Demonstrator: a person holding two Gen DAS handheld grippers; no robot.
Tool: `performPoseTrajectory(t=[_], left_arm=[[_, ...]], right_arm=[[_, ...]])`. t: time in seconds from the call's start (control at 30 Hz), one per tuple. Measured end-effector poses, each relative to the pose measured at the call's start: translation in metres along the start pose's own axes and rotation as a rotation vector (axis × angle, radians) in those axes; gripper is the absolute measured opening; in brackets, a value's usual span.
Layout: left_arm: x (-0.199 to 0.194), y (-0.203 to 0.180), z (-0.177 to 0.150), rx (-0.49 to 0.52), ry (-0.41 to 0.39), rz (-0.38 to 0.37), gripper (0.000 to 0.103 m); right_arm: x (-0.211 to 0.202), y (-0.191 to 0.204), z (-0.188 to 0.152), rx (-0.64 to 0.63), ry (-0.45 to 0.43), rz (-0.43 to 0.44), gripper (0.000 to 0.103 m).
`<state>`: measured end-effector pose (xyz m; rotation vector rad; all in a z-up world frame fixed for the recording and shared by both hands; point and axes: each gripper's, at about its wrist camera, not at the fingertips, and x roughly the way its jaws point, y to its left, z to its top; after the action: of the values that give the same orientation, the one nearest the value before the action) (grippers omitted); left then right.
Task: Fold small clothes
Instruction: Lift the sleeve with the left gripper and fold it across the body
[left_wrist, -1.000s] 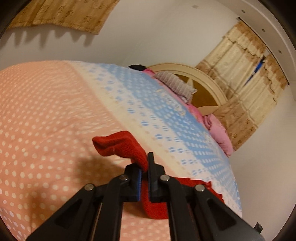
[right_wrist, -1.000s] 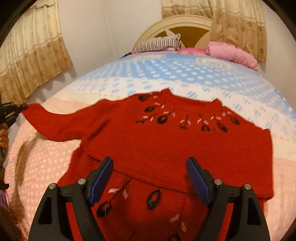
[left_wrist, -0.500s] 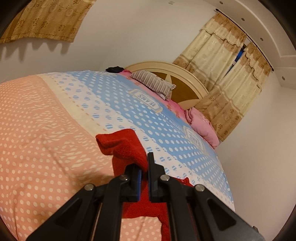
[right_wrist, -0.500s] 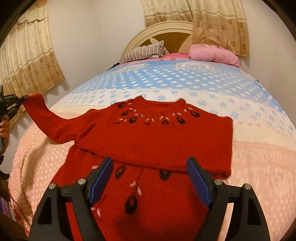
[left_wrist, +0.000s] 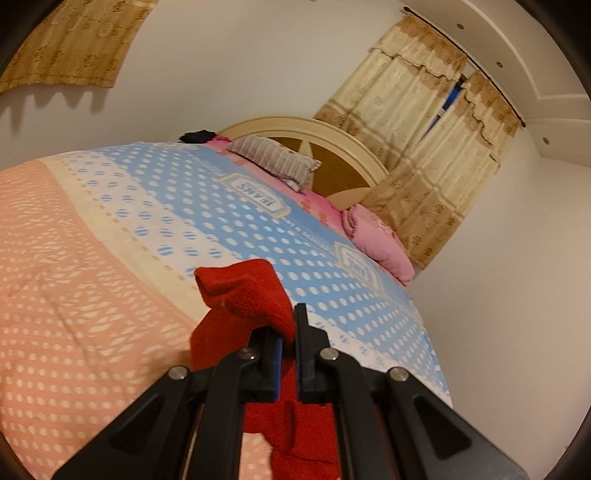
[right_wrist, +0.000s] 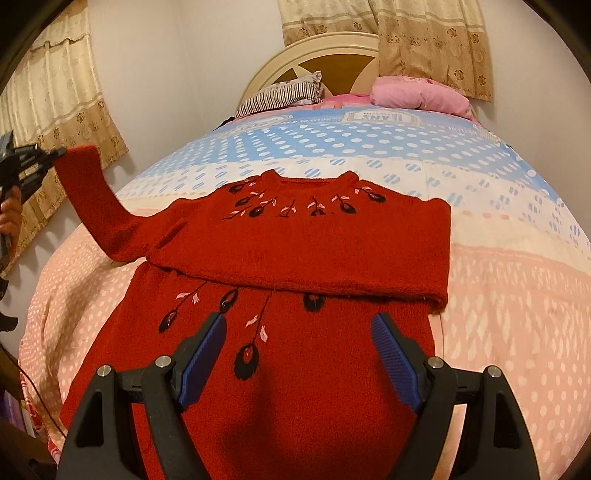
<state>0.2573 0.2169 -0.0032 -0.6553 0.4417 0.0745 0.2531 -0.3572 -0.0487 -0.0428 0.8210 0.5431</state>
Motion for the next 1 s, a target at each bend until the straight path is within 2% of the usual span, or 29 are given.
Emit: performPoseTrajectory(t=[0.53,0.77,1.0], left_arm=[[0.027,-0.08,-0.013,0.026,0.031,-0.102,0.004],[0.053,-0.126,-0.037,0.076,0.074,-0.16,0.004],[0.081,-0.166,-0.073,0.119,0.157,-0.205,0.004]], right_arm=[[-0.002,-0.014,-0.027,0.036,0.032,0.003,0.082],[0.002,-0.022,-0.041,0.053,0.051,0.002,0.082],[0.003,-0.036,-0.048,0.114,0.047,0.035,0.082]])
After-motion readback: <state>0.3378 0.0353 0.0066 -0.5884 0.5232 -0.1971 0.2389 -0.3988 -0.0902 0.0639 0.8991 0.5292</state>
